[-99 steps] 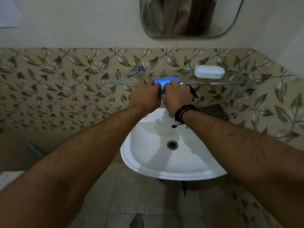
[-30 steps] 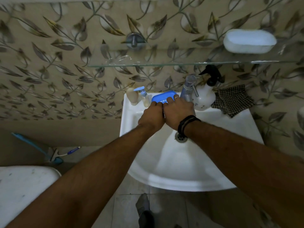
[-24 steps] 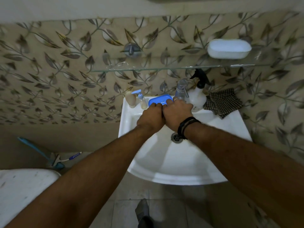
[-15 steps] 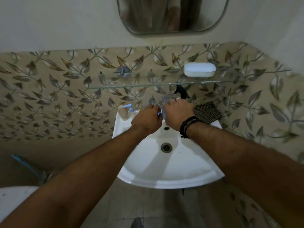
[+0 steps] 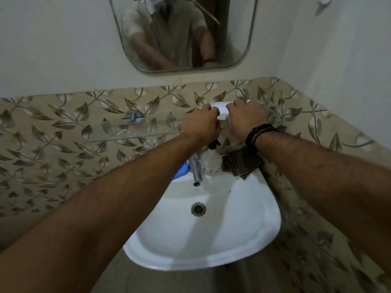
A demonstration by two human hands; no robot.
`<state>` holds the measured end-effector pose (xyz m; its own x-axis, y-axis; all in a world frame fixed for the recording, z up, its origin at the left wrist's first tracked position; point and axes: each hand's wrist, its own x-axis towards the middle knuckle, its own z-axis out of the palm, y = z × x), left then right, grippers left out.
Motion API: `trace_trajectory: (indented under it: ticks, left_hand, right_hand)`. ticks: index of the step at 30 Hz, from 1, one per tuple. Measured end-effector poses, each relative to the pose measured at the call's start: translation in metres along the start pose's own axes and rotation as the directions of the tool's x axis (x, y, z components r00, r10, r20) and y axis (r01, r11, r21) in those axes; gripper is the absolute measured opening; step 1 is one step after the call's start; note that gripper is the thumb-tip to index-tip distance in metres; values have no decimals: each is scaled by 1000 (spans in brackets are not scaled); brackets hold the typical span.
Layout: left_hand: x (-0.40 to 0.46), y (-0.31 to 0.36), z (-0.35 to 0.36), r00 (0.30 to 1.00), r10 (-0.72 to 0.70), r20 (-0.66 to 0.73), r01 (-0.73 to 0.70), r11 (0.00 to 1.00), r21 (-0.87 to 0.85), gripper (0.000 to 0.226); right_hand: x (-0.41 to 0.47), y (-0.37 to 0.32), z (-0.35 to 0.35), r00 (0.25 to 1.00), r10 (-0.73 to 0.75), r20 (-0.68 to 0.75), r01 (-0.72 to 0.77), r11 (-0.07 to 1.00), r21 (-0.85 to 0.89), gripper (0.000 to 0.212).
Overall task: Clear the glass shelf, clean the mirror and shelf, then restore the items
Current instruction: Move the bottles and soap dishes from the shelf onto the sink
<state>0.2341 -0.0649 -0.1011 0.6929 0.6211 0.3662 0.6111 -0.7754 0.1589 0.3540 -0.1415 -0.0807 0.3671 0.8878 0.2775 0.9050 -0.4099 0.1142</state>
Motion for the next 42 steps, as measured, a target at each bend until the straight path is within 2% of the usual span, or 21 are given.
trace_trajectory:
  ticks: [4, 11, 17, 24, 31, 34, 38, 42]
  left_hand:
    - [19, 1, 6, 998, 23, 61, -27, 997, 66, 37]
    - [36, -1, 16, 997, 38, 69, -44, 995, 87, 34]
    - [40, -3, 19, 996, 34, 80, -42, 995, 94, 31]
    - [29, -8, 18, 996, 75, 44, -80, 988, 130, 23]
    - [-5, -6, 5, 998, 36, 43, -39, 997, 61, 28]
    - [-25, -3, -1, 999, 29, 28, -30, 999, 35, 25]
    - [-55, 0, -6, 999, 35, 15, -35, 999, 37, 30]
    - [-90, -2, -4, 995, 94, 21, -95, 994, 53, 24]
  right_hand:
    - [14, 11, -2, 996, 72, 48, -70, 997, -30, 34]
    - [29, 13, 2, 979, 136, 152, -124, 988, -88, 40]
    - [32, 10, 11, 981, 142, 131, -131, 988, -87, 36]
    - [21, 6, 16, 989, 58, 134, -46, 994, -96, 35]
    - [-11, -7, 0, 995, -65, 73, 68, 997, -36, 26]
    - [-26, -9, -6, 983, -174, 54, 173, 985, 24, 26]
    - [-45, -8, -8, 939, -345, -13, 345, 939, -7, 27]
    - [-62, -15, -8, 908, -408, 93, 402, 913, 77, 26]
